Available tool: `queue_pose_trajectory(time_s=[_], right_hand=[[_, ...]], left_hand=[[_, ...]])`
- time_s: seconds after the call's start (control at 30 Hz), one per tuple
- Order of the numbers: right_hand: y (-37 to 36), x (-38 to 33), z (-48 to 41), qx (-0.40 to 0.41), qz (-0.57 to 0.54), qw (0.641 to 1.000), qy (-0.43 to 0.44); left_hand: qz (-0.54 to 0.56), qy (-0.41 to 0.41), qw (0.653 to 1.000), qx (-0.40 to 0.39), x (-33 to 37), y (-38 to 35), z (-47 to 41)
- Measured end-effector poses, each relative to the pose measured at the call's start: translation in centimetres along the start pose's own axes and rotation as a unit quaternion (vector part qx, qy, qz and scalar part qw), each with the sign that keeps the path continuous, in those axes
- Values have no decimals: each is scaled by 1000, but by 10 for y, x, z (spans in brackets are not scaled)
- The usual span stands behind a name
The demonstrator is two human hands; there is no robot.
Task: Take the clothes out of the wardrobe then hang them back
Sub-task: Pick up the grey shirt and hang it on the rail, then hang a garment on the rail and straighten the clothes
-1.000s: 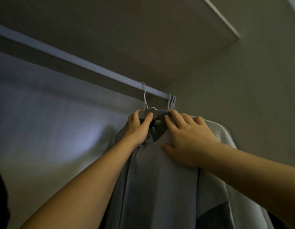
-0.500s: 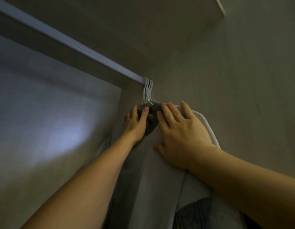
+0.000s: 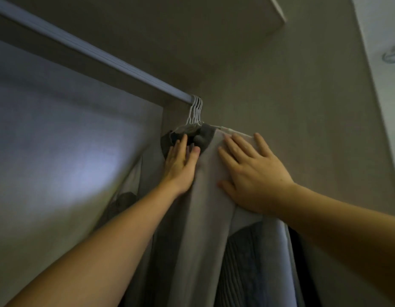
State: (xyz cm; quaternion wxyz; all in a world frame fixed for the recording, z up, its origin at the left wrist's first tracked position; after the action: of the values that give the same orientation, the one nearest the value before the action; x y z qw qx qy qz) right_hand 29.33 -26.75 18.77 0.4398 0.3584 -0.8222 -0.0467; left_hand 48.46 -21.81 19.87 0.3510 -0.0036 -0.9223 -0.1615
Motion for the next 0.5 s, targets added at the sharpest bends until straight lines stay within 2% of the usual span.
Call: queue_pose_trajectory(time_s=[0.33, 0.5], right_hand=[[27, -10, 202, 28, -61, 997, -39], [16, -21, 339, -73, -120, 988, -58]], left_hand=[[-77, -159, 984, -6, 50, -32, 223], [-120, -148, 980, -62, 73, -95, 346]])
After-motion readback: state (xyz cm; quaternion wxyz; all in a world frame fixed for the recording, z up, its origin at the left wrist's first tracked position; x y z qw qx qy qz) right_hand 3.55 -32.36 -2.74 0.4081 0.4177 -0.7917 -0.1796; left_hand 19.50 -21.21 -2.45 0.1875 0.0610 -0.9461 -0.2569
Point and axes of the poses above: each hand's wrist, its own z-axis away from the middle knuckle, its own y-axis out of the back of the hand, x = y × z, the point moved 6 cm from there along -z, towards the middle knuckle, and after that the axes turned 14 degrees about y, right-handed, at the moved point
